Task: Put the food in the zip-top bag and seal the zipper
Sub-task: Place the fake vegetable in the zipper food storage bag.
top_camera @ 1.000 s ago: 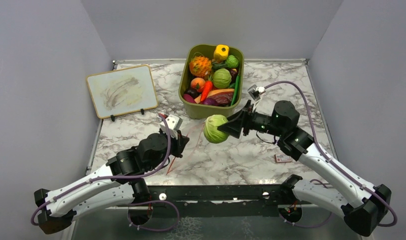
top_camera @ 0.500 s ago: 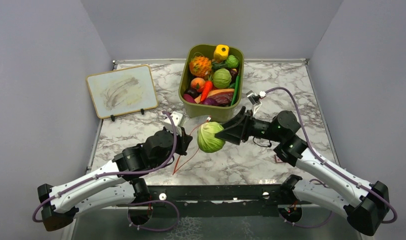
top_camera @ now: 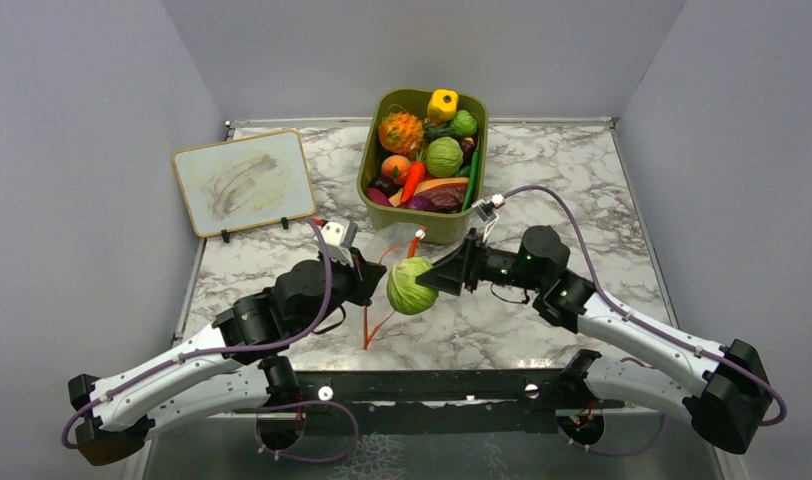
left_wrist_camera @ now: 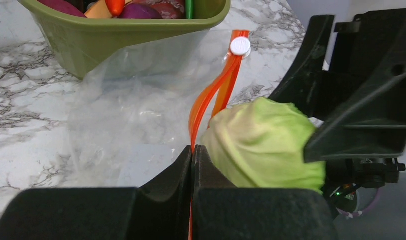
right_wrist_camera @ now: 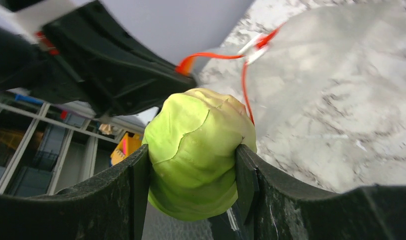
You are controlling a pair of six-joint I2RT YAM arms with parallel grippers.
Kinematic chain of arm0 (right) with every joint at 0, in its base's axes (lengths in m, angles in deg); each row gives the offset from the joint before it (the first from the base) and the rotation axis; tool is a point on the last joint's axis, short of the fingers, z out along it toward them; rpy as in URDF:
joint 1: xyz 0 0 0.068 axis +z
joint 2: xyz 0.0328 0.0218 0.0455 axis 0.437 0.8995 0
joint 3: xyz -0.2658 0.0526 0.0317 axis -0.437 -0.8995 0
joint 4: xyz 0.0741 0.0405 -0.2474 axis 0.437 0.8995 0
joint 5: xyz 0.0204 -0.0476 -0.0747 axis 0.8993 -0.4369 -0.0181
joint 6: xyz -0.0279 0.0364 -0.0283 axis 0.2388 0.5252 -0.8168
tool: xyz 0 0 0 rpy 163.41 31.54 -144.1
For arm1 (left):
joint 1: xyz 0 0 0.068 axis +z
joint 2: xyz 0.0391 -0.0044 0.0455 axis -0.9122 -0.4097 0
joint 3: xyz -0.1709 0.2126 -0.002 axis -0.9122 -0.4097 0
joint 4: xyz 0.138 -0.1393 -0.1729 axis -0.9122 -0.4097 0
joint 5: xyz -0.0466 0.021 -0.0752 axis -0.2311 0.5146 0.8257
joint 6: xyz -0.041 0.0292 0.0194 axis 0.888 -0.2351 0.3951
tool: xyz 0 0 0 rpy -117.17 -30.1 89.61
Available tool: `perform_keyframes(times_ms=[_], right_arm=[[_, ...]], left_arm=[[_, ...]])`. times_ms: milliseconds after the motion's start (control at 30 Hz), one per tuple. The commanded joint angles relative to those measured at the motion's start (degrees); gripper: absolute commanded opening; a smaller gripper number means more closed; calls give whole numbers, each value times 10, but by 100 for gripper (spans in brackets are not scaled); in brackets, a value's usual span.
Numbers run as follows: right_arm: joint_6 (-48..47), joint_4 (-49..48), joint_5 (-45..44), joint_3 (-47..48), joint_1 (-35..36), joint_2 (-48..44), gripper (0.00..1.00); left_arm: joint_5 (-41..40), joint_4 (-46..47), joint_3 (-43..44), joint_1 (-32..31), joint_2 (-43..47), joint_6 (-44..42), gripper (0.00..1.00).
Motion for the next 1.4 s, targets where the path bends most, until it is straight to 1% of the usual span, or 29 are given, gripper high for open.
perform_keyframes(times_ms=[0, 133, 267, 367, 433, 567, 767, 933, 1067, 1200, 1300, 1367], right_arm=[[-17, 55, -50, -1, 6, 19, 32], [-11, 79, -76, 2, 7, 24, 31], [22, 54, -72, 3, 11, 30, 31], [62, 36, -84, 5, 24, 40, 31], [79, 35, -112, 11, 38, 47, 31], [108, 70, -178, 37, 66, 64, 31], [202, 91, -257, 51, 93, 73, 32], [258, 92, -316, 41, 97, 56, 29], [285, 87, -352, 29, 97, 42, 27], [287, 92, -366, 28, 97, 52, 27], [295, 90, -360, 19, 101, 74, 27], [297, 88, -363, 13, 108, 81, 28]], left_arm=[[17, 17, 17, 0, 11, 10, 0], [16, 19, 11, 0, 13, 7, 0], [22, 25, 1, 0, 11, 3, 0], [25, 29, -5, 0, 6, 1, 0], [29, 32, -7, 0, 3, 0, 0], [45, 40, -3, 1, -5, 1, 0], [59, 44, -4, 0, -16, -1, 0], [68, 46, -10, 0, -12, 11, 0], [73, 51, -16, 0, -6, 19, 0], [82, 57, -17, 0, -4, 25, 0], [92, 68, -18, 0, -1, 31, 0], [95, 76, -19, 1, 3, 34, 0]])
